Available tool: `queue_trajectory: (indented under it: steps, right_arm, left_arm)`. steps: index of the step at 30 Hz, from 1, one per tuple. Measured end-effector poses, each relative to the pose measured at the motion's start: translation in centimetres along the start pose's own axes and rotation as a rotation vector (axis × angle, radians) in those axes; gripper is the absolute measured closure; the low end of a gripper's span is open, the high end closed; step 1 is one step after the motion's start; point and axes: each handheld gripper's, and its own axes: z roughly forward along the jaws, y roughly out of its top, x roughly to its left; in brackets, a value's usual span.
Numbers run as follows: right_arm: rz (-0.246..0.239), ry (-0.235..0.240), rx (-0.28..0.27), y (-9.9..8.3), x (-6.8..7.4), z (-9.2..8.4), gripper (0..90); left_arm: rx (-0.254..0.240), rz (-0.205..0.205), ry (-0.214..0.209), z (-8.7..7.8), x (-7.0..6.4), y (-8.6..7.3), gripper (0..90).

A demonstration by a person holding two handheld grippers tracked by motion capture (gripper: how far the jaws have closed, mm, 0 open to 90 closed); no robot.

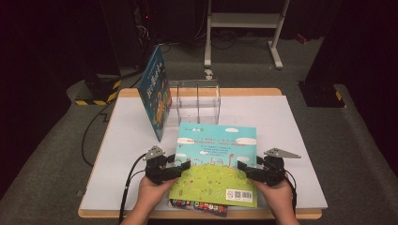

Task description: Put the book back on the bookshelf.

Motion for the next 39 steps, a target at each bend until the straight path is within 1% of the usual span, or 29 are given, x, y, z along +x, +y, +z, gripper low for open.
queue_trajectory:
  steps: [3, 6, 8, 9, 12, 15, 17, 20, 22, 24, 25, 27, 28, 30, 32, 34, 36, 37, 38, 39]
  right_arm:
    - [-0.018, -0.01, -0.054, 0.8, 0.4, -0.7, 33.2]
    - [-0.048, -0.025, -0.114, 1.5, 0.9, -1.4, 37.3]
    - [-0.068, -0.034, -0.156, 2.0, 1.3, -1.8, 39.9]
    - [-0.077, -0.037, -0.183, 2.3, 1.4, -2.1, 41.5]
    - [-0.103, -0.056, -0.235, 2.9, 2.0, -2.7, 44.1]
    - [-0.129, -0.074, -0.288, 3.7, 2.4, -3.3, 47.2]
    - [-0.145, -0.086, -0.312, 4.2, 2.6, -3.5, 48.6]
    - [-0.181, -0.115, -0.337, 4.9, 2.9, -3.7, 48.7]
    - [-0.189, -0.122, -0.346, 5.2, 2.8, -3.7, 48.8]
    - [-0.18, -0.127, -0.348, 5.5, 2.6, -3.6, 48.7]
    - [-0.183, -0.13, -0.351, 5.5, 2.5, -3.5, 48.6]
    - [-0.189, -0.132, -0.349, 5.2, 2.5, -3.5, 48.1]
    - [-0.191, -0.132, -0.35, 4.9, 2.4, -3.5, 48.2]
    - [-0.208, -0.124, -0.375, 4.3, 2.7, -3.8, 47.7]
    - [-0.231, -0.113, -0.384, 3.7, 3.2, -4.3, 46.5]
    - [-0.242, -0.095, -0.386, 3.2, 3.6, -4.6, 42.9]
    - [-0.246, -0.06, -0.385, 2.8, 3.7, -4.9, 38.5]
    - [-0.246, -0.052, -0.384, 2.7, 3.7, -5.0, 35.4]
    - [-0.25, -0.04, -0.384, 2.7, 3.7, -5.0, 36.2]
    - [-0.269, -0.015, -0.385, 2.8, 3.7, -5.1, 35.3]
  left_arm:
    - [-0.049, 0.022, 0.015, -0.5, -0.3, 0.8, 37.2]
    - [-0.107, 0.044, 0.031, -1.0, -0.6, 1.6, 41.1]
    - [-0.155, 0.065, 0.045, -1.4, -0.9, 2.1, 43.2]
    - [-0.171, 0.079, 0.049, -1.5, -0.9, 2.3, 44.3]
    - [-0.233, 0.11, 0.062, -1.9, -1.3, 3.0, 47.4]
    - [-0.278, 0.136, 0.078, -2.0, -1.6, 3.7, 49.3]
    - [-0.299, 0.162, 0.092, -2.0, -1.7, 4.2, 50.0]
    - [-0.319, 0.21, 0.119, -1.7, -1.9, 4.9, 50.1]
    - [-0.327, 0.211, 0.111, -1.4, -1.7, 5.2, 50.2]
    - [-0.332, 0.216, 0.113, -1.1, -1.6, 5.4, 50.2]
    - [-0.338, 0.226, 0.116, -0.9, -1.5, 5.2, 50.1]
    - [-0.34, 0.234, 0.112, -0.8, -1.5, 4.8, 50.0]
    - [-0.354, 0.244, 0.107, -0.9, -1.5, 4.5, 49.9]
    - [-0.364, 0.267, 0.104, -1.3, -1.8, 4.1, 48.5]
    - [-0.372, 0.289, 0.104, -1.6, -2.1, 3.6, 45.4]
    - [-0.378, 0.307, 0.103, -2.1, -2.4, 3.1, 44.3]
    - [-0.388, 0.315, 0.108, -2.6, -2.5, 2.8, 42.5]
    - [-0.393, 0.313, 0.106, -2.8, -2.5, 2.7, 40.6]
    - [-0.399, 0.31, 0.098, -3.0, -2.5, 2.6, 39.1]
    - [-0.399, 0.305, 0.092, -3.2, -2.5, 2.5, 37.5]
